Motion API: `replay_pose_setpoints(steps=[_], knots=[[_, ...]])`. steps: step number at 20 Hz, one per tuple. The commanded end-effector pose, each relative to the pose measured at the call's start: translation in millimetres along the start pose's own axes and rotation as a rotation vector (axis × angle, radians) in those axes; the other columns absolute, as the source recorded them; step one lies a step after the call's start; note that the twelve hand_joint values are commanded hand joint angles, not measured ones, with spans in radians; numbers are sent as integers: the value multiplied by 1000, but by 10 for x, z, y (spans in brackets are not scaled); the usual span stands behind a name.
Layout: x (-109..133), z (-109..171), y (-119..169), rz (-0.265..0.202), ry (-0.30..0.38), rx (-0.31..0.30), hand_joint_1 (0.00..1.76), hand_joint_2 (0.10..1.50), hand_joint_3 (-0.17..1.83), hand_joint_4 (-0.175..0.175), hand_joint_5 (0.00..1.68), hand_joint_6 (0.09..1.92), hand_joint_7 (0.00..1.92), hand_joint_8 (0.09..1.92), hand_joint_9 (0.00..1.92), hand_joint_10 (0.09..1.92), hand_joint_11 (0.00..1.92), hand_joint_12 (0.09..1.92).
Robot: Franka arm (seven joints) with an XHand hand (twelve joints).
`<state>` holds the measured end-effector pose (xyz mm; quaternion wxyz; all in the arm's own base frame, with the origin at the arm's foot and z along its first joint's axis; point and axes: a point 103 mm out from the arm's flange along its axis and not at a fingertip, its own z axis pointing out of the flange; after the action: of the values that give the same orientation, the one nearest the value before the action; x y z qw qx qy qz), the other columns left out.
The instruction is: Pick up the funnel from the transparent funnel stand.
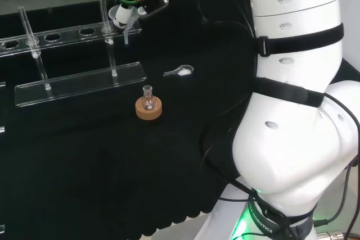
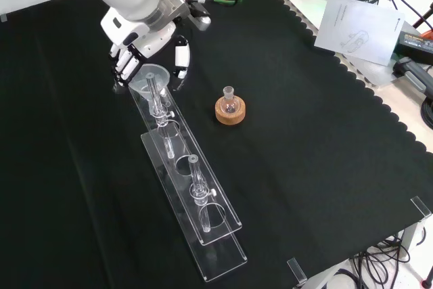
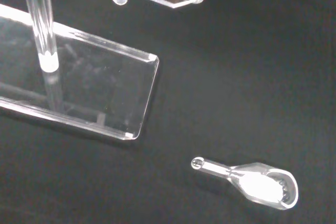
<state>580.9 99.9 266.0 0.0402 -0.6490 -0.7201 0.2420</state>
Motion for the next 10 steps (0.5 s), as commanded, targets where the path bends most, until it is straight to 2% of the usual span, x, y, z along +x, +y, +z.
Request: replay_pose_setpoints(steps=[1,4,10], knots=[[-8,-246,-90,25,-11,-83,579,842,399,-5,372,87,451,699,767,593,496,1368],[-22,-451,-209,28,-19,-88,590,851,403,-8,394,87,478,701,798,582,510,1358],[-67,-746,-526,71,-44,-83,601,854,413,-14,468,87,570,702,880,548,526,1336]])
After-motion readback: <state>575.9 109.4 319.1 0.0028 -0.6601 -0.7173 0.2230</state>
